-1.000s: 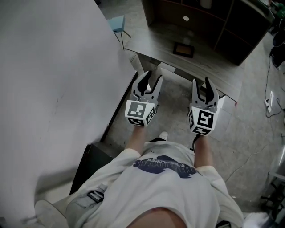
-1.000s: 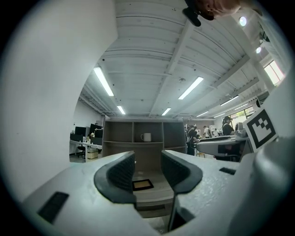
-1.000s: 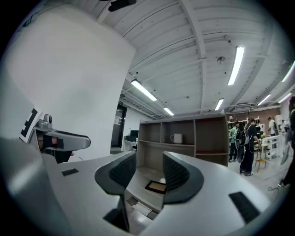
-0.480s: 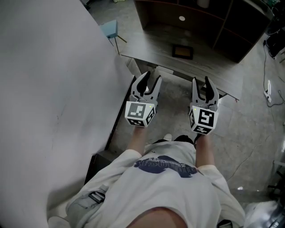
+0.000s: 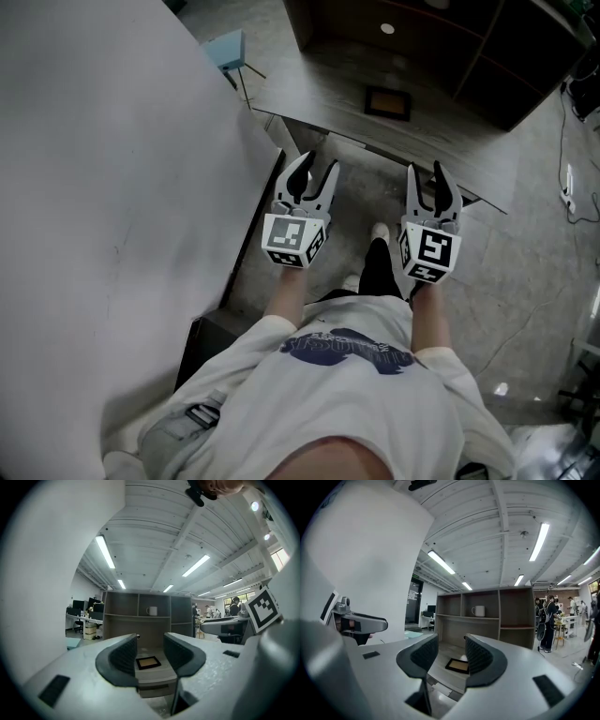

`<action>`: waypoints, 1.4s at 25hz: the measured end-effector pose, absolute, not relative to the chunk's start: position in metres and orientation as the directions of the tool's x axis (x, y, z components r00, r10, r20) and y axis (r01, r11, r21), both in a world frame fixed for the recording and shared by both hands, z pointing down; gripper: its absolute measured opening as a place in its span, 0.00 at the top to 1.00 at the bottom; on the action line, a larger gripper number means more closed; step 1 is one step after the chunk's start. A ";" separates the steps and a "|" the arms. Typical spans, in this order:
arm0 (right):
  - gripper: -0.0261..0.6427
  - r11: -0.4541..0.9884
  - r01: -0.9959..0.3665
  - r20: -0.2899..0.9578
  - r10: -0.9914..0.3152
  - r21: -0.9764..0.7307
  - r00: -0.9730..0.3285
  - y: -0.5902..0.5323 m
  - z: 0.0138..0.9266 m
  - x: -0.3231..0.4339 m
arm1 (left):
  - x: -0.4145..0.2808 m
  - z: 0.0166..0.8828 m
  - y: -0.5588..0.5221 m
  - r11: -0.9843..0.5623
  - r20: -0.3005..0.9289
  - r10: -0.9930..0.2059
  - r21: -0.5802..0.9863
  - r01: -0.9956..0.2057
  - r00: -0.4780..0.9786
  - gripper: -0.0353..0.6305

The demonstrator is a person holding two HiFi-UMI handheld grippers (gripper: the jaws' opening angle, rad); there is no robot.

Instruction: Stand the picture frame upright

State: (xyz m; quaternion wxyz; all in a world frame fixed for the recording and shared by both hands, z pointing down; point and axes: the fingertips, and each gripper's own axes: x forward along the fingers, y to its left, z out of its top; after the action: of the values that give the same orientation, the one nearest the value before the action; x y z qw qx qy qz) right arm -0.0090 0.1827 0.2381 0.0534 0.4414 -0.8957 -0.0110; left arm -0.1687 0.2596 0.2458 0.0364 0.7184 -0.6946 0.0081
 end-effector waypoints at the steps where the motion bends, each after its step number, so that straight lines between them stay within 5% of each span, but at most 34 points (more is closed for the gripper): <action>1: 0.72 0.612 -0.788 0.086 -0.790 0.066 -0.607 0.178 0.239 -0.011 | -0.172 0.247 0.256 -0.026 0.063 -0.998 0.041 -0.999 0.029 0.71; 35: 0.72 0.703 -0.711 0.152 -0.704 0.006 -0.694 -0.085 0.267 -0.052 | -0.195 0.274 -0.006 0.052 0.157 -0.986 0.031 -0.998 -0.046 0.71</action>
State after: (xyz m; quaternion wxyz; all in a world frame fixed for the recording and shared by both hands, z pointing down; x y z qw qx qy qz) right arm -0.0519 -0.0845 0.2671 0.0717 0.3845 -0.9199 0.0264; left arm -0.1950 -0.0064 0.2737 0.0680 0.6872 -0.7220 0.0431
